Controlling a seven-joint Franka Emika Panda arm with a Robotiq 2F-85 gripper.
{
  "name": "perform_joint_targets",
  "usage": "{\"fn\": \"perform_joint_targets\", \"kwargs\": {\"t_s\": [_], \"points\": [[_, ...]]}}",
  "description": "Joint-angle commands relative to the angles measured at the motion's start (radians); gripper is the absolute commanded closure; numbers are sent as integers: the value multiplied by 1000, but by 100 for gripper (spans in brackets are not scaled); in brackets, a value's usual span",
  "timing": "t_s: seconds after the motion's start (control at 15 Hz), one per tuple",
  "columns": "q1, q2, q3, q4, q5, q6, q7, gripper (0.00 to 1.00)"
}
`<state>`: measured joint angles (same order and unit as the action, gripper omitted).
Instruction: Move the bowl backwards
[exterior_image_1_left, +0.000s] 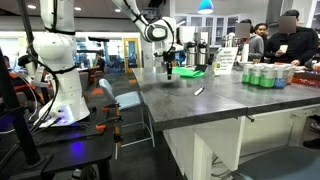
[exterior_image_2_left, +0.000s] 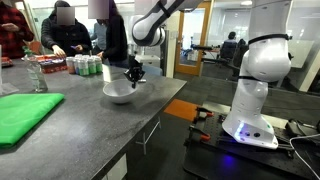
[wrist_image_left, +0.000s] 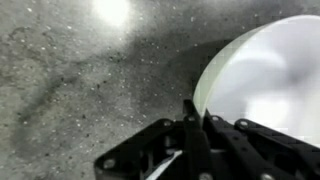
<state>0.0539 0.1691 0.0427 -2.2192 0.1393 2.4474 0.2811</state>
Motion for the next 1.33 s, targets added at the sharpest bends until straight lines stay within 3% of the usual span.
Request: {"fn": "perform_joint_targets", "kwargs": {"t_s": [0.0, 0.4, 0.73, 0.8, 0.93, 1.27], "points": [[-25, 72, 2, 91, 109, 5, -49, 99], [-54, 175, -19, 216, 118, -10, -42, 99], [-72, 221, -9, 254, 165, -8, -57, 99], [-74, 221, -11, 254, 174, -4, -55, 70], [-69, 209, -24, 241, 161, 4, -41, 64], [-35, 136, -54, 191, 62, 64, -17, 24]]}}
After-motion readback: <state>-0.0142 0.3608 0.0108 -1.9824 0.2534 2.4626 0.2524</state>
